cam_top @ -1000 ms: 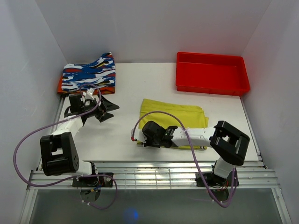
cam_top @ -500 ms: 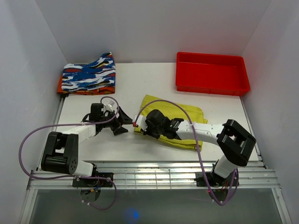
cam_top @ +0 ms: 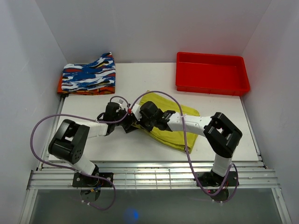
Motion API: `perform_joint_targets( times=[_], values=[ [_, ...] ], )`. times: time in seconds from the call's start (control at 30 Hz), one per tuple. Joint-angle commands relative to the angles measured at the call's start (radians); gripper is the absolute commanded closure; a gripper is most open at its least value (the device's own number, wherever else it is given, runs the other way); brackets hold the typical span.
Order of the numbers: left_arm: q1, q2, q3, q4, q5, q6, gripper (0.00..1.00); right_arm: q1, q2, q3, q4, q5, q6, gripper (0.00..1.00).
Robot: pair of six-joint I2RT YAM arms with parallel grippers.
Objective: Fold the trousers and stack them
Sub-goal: Neatly place the folded trousers to the corner
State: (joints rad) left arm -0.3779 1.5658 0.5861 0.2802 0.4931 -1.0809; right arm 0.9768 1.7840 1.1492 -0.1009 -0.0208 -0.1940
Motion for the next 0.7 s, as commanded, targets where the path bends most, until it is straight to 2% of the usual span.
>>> perform_joint_targets(
  times=[0.0, 0.07, 0.13, 0.23, 0.27, 0.37, 0.4, 0.43, 0.47, 0.5, 0.53, 0.57, 0.6, 0.67],
  values=[
    [-0.029, 0.034, 0.018, 0.076, -0.034, -0.103, 0.02, 0.002, 0.015, 0.095, 0.087, 0.013, 0.073, 0.92],
    [-0.029, 0.056, 0.024, 0.091, -0.041, -0.114, 0.02, 0.002, 0.018, 0.101, 0.086, -0.005, 0.099, 0.92],
    [-0.029, 0.094, 0.041, 0.094, -0.033, -0.125, 0.07, 0.002, 0.018, 0.101, 0.086, -0.014, 0.119, 0.92],
    [-0.029, 0.129, 0.061, 0.147, -0.018, -0.137, 0.25, 0.003, 0.02, 0.103, 0.086, -0.011, 0.137, 0.92],
    [-0.029, 0.138, 0.069, 0.154, -0.011, -0.14, 0.36, 0.002, 0.028, 0.11, 0.083, -0.011, 0.14, 0.92],
    [-0.029, 0.157, 0.073, 0.171, -0.005, -0.143, 0.51, 0.002, 0.037, 0.118, 0.076, -0.021, 0.146, 0.92],
    [-0.027, 0.158, 0.07, 0.171, -0.001, -0.143, 0.66, 0.0, 0.038, 0.122, 0.076, -0.031, 0.143, 0.92],
    [-0.026, 0.154, 0.067, 0.171, -0.001, -0.136, 0.77, 0.002, 0.037, 0.129, 0.058, -0.045, 0.136, 0.92],
    [-0.023, 0.149, 0.063, 0.171, -0.002, -0.131, 0.85, 0.002, 0.038, 0.136, 0.041, -0.047, 0.128, 0.86],
    [-0.015, 0.143, 0.055, 0.171, 0.001, -0.128, 0.93, 0.002, 0.035, 0.151, 0.021, -0.039, 0.123, 0.73],
    [-0.009, 0.128, 0.055, 0.168, 0.004, -0.11, 1.0, -0.001, 0.029, 0.153, 0.001, -0.03, 0.095, 0.66],
    [-0.003, 0.12, 0.055, 0.165, 0.005, -0.097, 1.0, -0.006, 0.02, 0.152, -0.041, -0.024, 0.081, 0.6],
    [0.011, 0.109, 0.064, 0.163, 0.012, -0.077, 1.0, -0.01, -0.015, 0.13, -0.06, -0.025, 0.07, 0.47],
    [0.022, 0.083, 0.09, 0.123, 0.015, 0.016, 1.0, -0.05, -0.093, 0.097, -0.103, -0.082, 0.035, 0.38]
  ],
)
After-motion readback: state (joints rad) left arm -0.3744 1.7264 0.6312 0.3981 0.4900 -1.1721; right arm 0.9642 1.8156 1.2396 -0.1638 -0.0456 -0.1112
